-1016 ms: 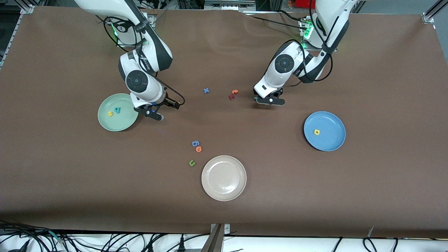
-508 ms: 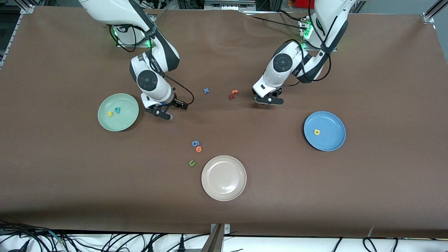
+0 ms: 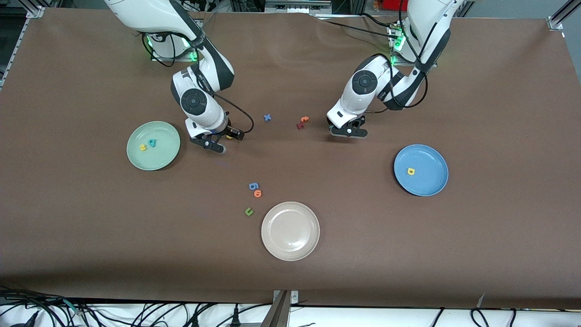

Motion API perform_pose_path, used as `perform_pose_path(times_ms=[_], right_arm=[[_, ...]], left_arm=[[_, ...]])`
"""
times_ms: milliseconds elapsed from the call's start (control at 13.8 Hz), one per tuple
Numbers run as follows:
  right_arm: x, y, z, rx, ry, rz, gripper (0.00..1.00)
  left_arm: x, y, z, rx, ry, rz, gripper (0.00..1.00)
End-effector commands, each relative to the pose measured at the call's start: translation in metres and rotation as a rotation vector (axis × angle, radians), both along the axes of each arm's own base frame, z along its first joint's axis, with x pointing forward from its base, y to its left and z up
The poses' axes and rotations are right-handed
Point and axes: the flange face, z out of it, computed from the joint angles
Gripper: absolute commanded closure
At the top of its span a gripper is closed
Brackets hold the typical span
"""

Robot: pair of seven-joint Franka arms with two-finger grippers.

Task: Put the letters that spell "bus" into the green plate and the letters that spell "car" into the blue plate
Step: 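Grasp the yellow u with the right gripper while the left gripper lowers to teal c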

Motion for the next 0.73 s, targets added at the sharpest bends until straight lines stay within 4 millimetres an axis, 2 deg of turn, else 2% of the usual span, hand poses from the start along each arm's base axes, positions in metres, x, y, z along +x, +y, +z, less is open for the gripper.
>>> perform_pose_path(times_ms=[0, 218, 653], right_arm=[[-0.0088, 0.0003, -0.0079, 0.008, -0.009, -0.01, 0.2], [-0.0083, -0.0004, -0.0079, 0.008, -0.009, -0.012, 0.41], [-0.0092, -0.0007, -0.0104, 0.006, -0.004, -0.01, 0.68]], left_arm=[[0.0083, -0.002, -0.0105, 0.006, -0.008, -0.006, 0.56], [0.0112, -0.0045, -0.0078, 0.002, -0.015, -0.009, 0.59], [0.0124, -0.0033, -0.0075, 0.01, -0.024, -0.027, 0.66]])
